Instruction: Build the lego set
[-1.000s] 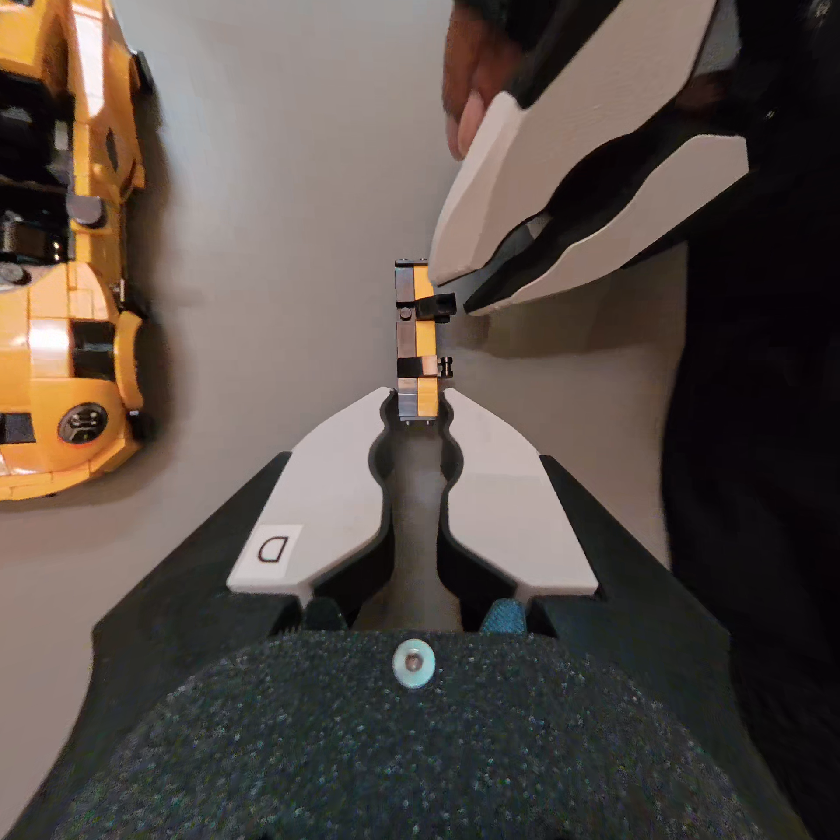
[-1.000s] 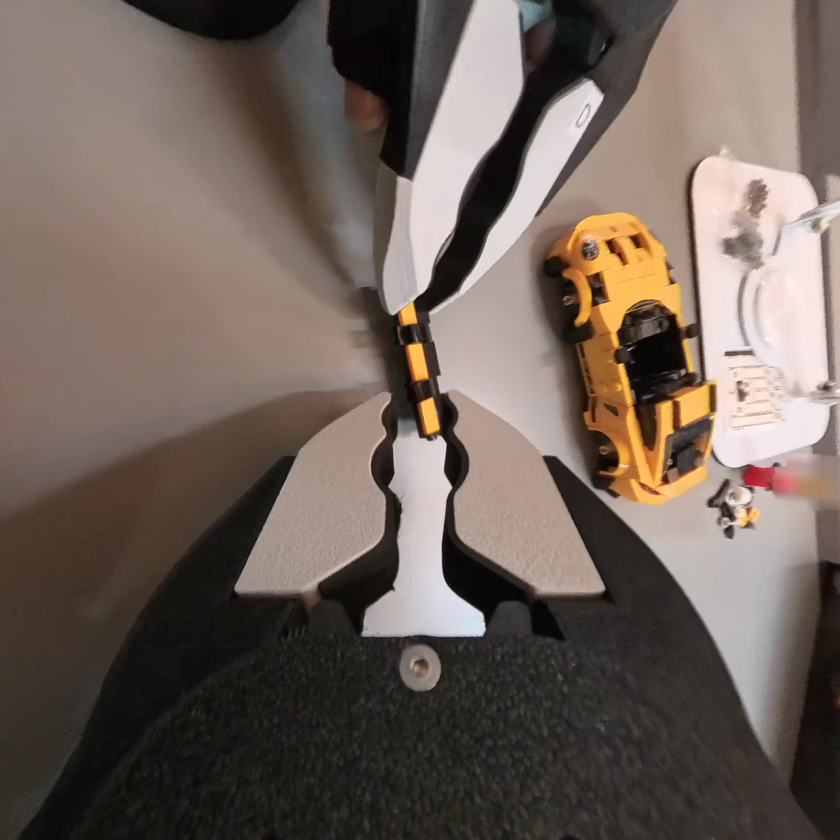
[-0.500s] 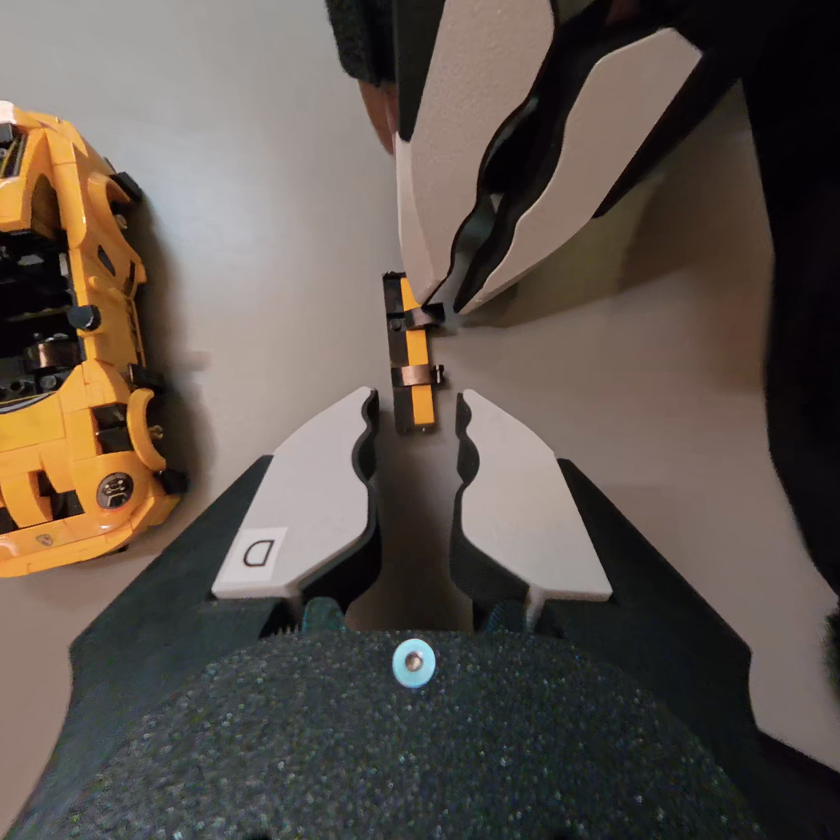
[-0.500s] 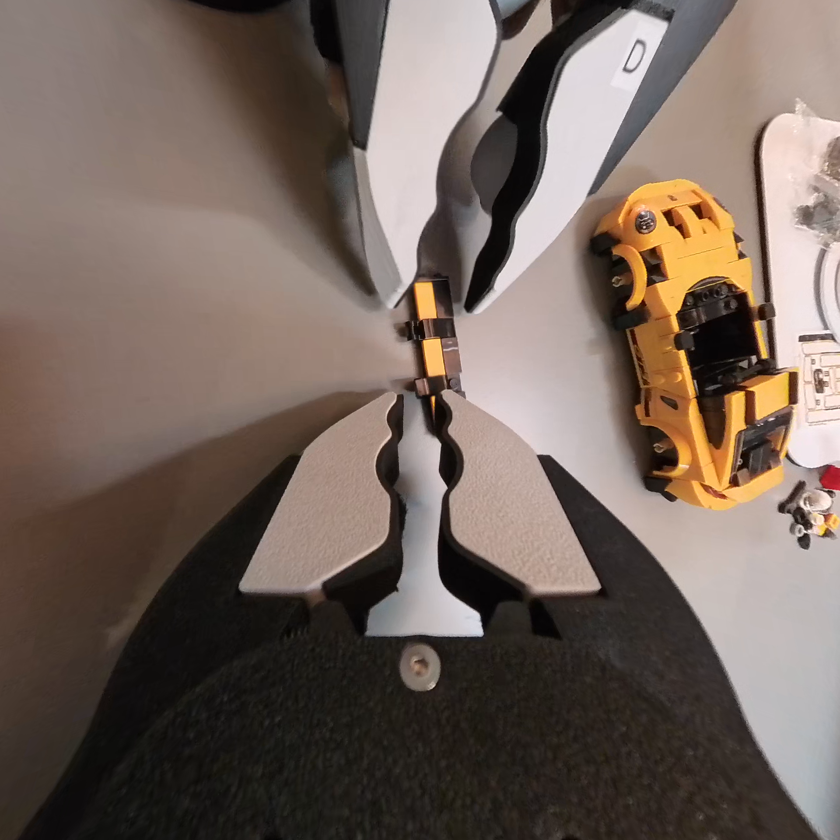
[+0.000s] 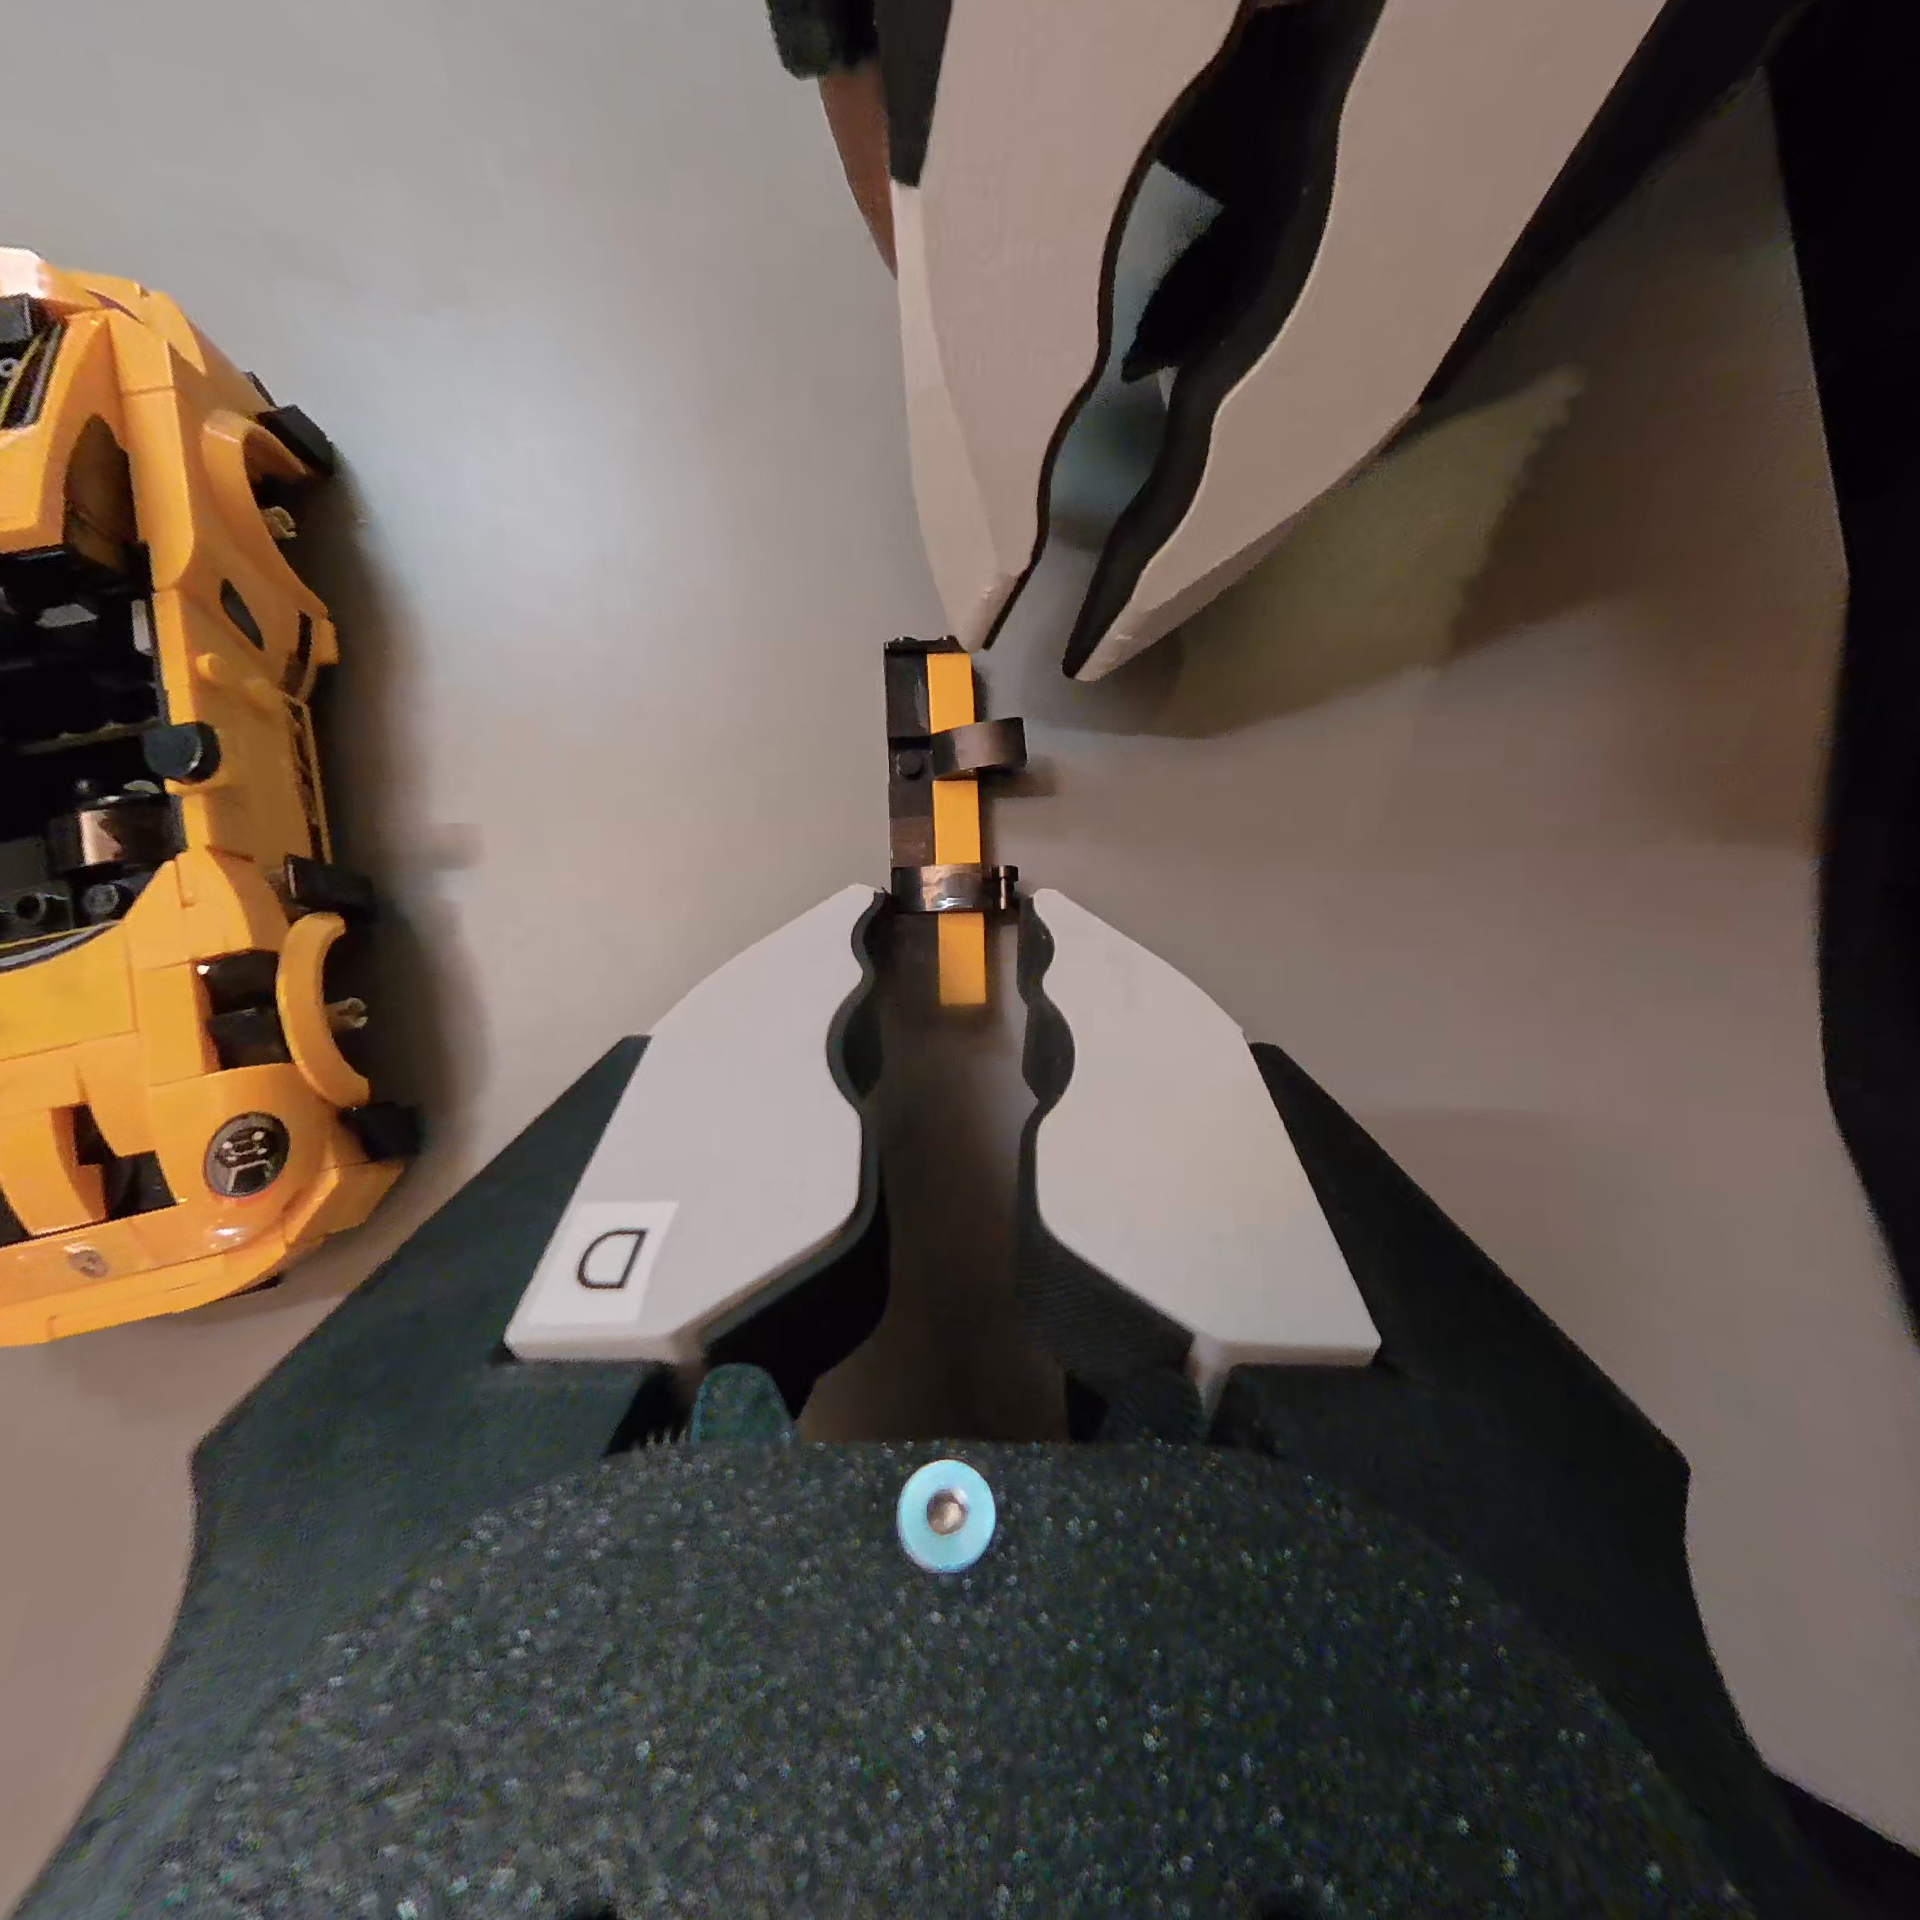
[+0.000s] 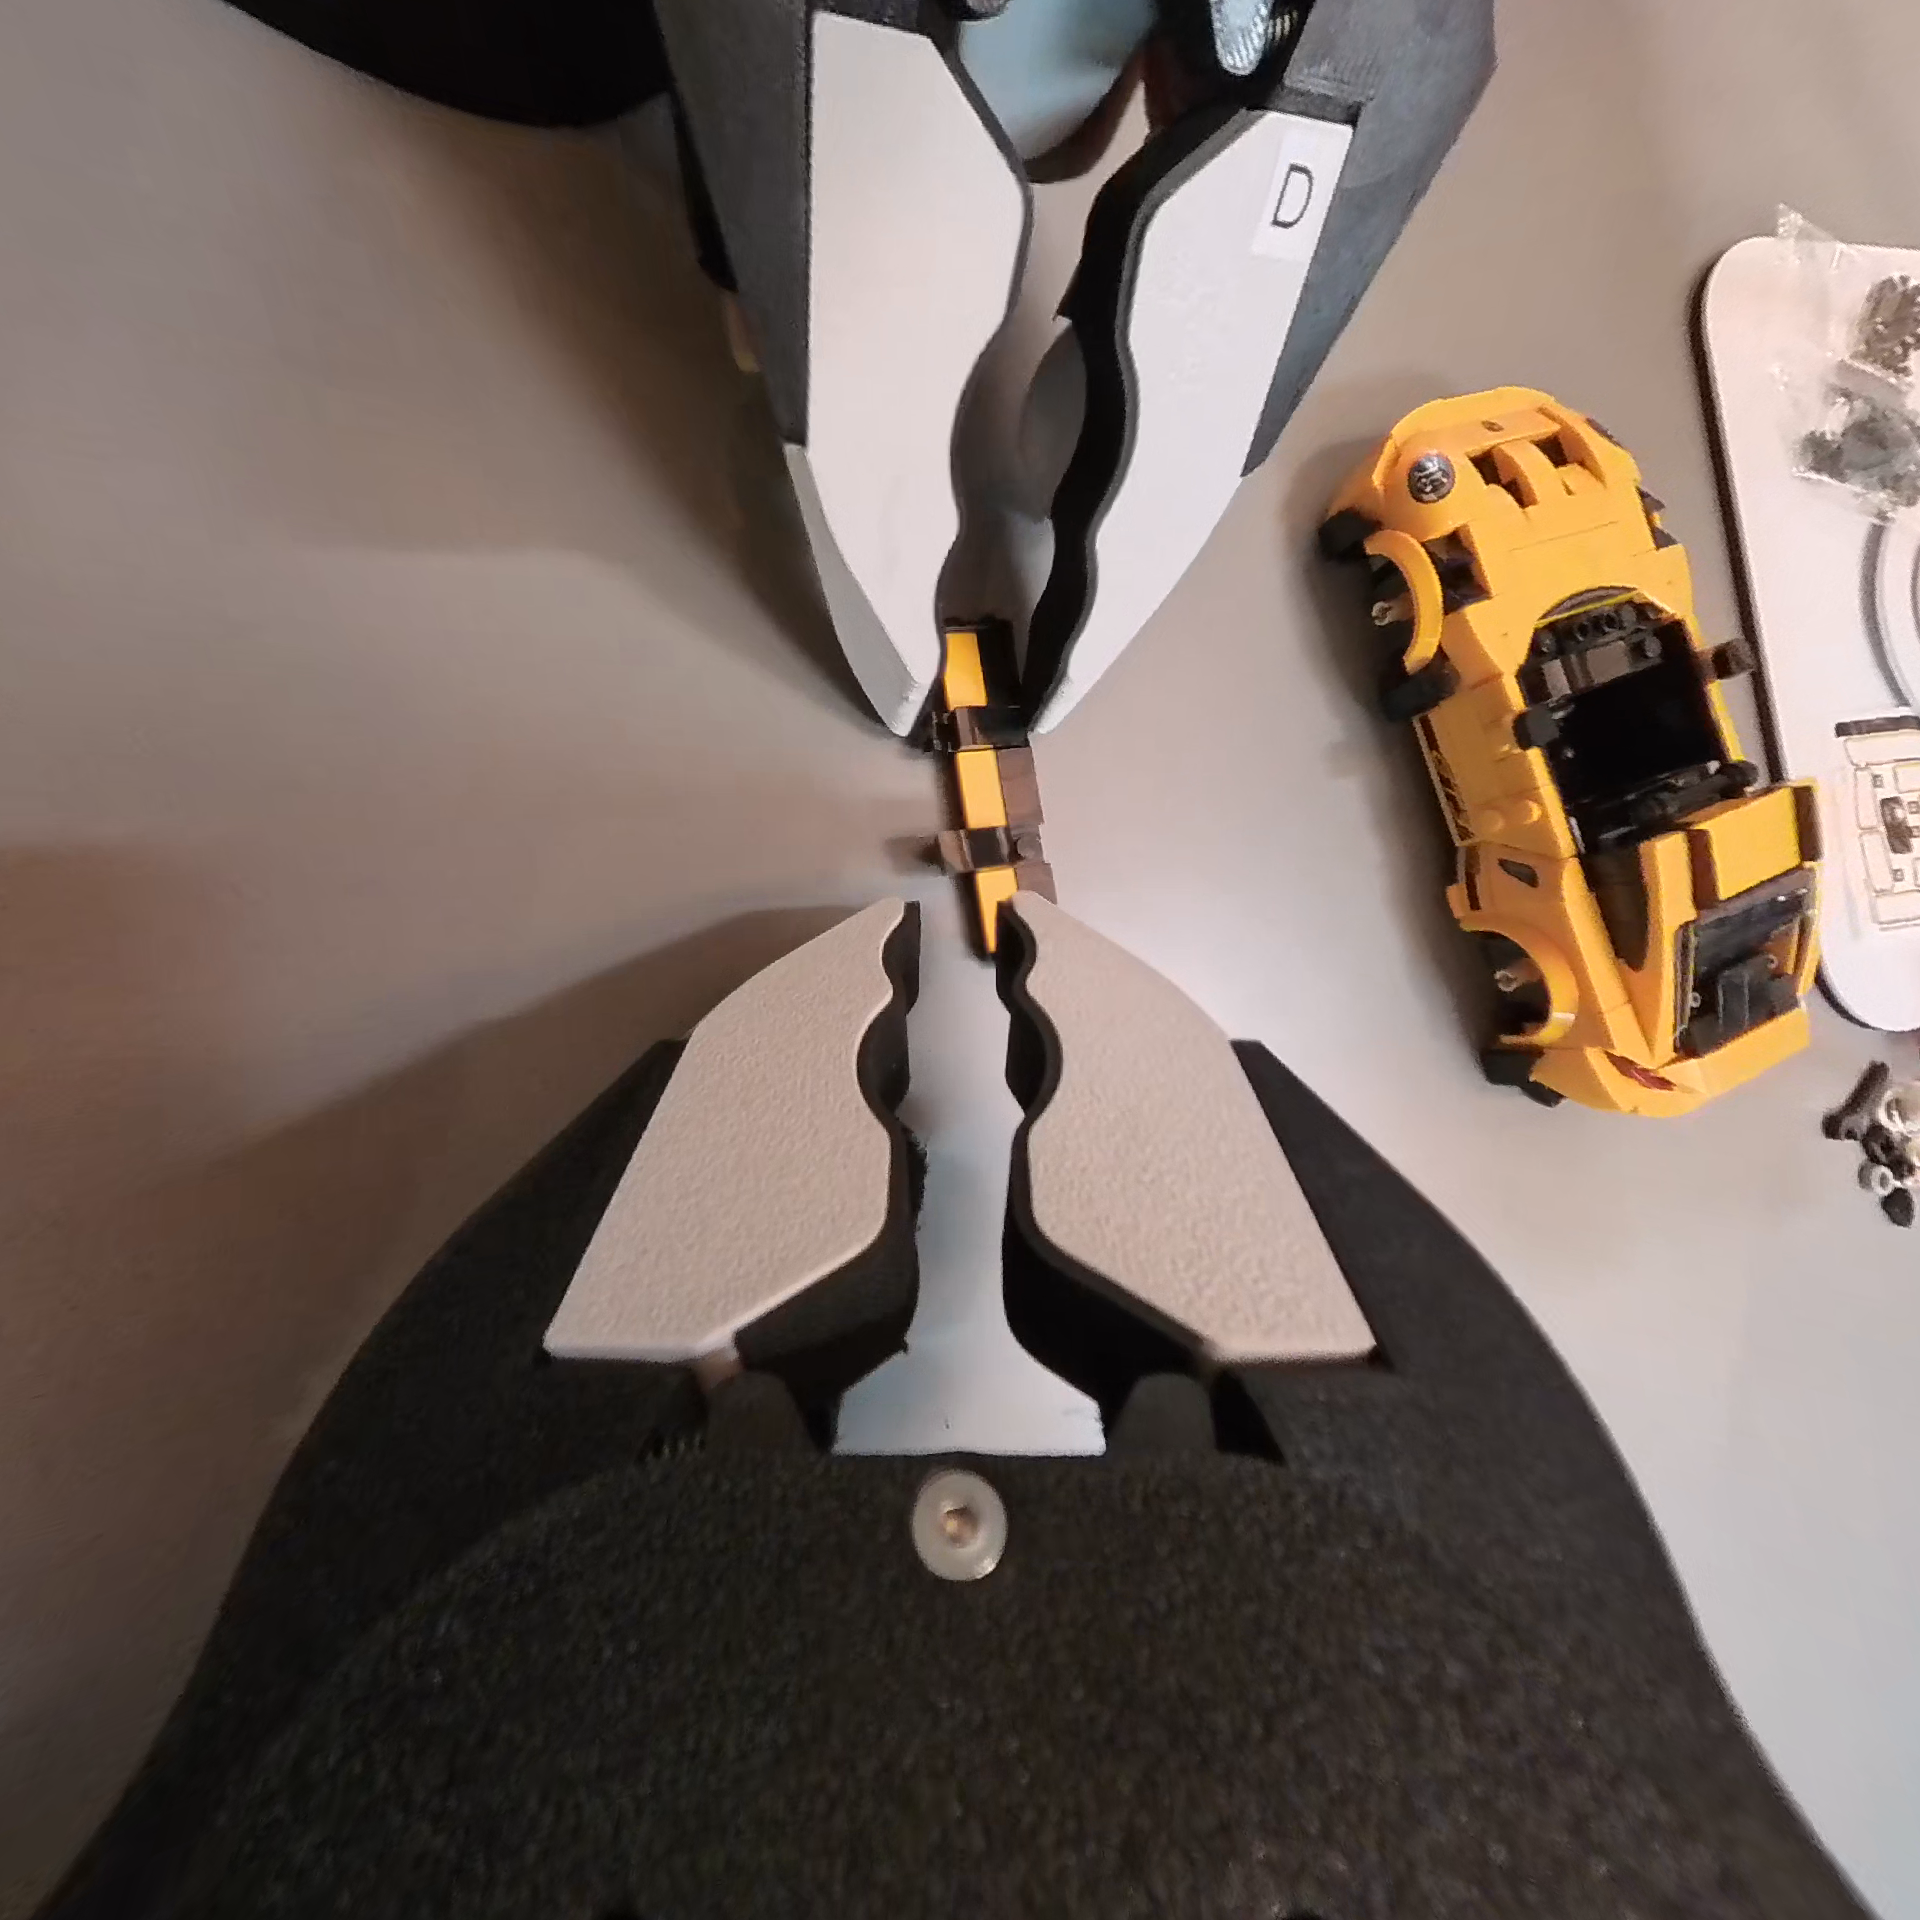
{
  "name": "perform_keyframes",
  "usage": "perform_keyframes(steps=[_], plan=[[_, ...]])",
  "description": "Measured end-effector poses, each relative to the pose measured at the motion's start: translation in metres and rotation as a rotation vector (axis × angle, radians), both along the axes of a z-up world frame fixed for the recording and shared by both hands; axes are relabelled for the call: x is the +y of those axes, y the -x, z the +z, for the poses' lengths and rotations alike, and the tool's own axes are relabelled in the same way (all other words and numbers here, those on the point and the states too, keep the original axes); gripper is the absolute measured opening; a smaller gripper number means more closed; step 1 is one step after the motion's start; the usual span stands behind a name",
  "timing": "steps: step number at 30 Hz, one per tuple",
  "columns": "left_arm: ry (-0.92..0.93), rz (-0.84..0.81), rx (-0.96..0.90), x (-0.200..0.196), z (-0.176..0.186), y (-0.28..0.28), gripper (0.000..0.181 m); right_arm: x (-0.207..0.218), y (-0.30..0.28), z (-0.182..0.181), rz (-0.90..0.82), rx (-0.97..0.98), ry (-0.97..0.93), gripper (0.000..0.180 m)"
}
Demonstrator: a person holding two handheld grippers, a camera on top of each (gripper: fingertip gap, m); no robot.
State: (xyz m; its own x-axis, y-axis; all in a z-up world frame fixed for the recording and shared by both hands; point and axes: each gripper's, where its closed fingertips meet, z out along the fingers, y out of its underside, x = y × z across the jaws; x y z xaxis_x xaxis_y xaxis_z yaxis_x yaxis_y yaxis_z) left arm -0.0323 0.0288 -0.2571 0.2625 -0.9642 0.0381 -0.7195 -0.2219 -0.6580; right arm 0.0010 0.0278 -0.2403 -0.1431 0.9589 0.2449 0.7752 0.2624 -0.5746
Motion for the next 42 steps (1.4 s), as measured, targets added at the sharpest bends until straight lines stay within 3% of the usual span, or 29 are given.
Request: perform_keyframes(steps=[16, 22, 34, 42], plan=[[0.0, 0.002, 0.013, -0.003, 0.0, 0.0, 0.023, -0.003, 0.01, -0.008, 0.058, -0.05, -0.022, 0.006], [-0.017, 0.006, 0.022, -0.001, 0.0, 0.0, 0.023, -0.003, 0.01, -0.006, 0.019, -0.044, 0.058, 0.0], [0.033, 0.027, 0.016, -0.003, 0.0, 0.0, 0.023, 0.001, 0.013, -0.01, 0.14, -0.069, -0.279, 0.008], [0.018, 0.017, 0.027, -0.004, 0.0, 0.0, 0.023, 0.0, 0.012, -0.009, 0.121, -0.062, -0.125, 0.008]])
